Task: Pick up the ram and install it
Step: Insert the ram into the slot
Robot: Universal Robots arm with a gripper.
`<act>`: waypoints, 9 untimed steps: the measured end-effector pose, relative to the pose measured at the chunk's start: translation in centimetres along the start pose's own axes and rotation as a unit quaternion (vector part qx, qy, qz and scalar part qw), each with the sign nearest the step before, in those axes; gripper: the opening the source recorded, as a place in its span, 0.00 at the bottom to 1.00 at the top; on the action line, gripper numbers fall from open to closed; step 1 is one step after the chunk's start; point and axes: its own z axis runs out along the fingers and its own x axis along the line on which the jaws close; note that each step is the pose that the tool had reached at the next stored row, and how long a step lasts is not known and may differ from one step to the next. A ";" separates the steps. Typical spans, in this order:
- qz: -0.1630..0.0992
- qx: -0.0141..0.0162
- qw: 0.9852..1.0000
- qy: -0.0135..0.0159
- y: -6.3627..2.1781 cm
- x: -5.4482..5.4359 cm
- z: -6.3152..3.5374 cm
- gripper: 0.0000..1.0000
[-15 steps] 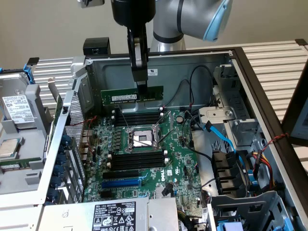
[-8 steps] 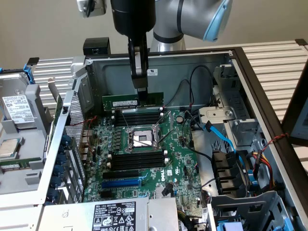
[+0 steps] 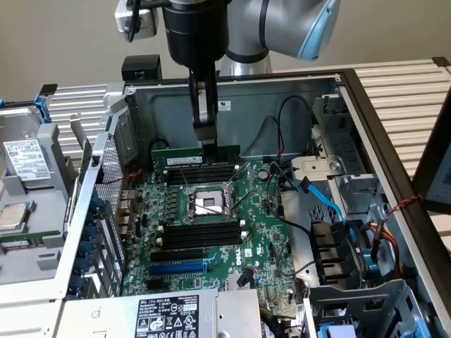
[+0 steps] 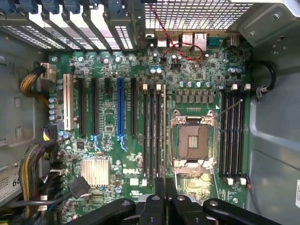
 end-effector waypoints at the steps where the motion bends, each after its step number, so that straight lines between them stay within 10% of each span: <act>1: 0.001 0.000 1.000 0.000 0.01 0.0 0.18 0.12; 9: 0.009 0.001 1.000 0.009 0.07 0.0 1.15 0.12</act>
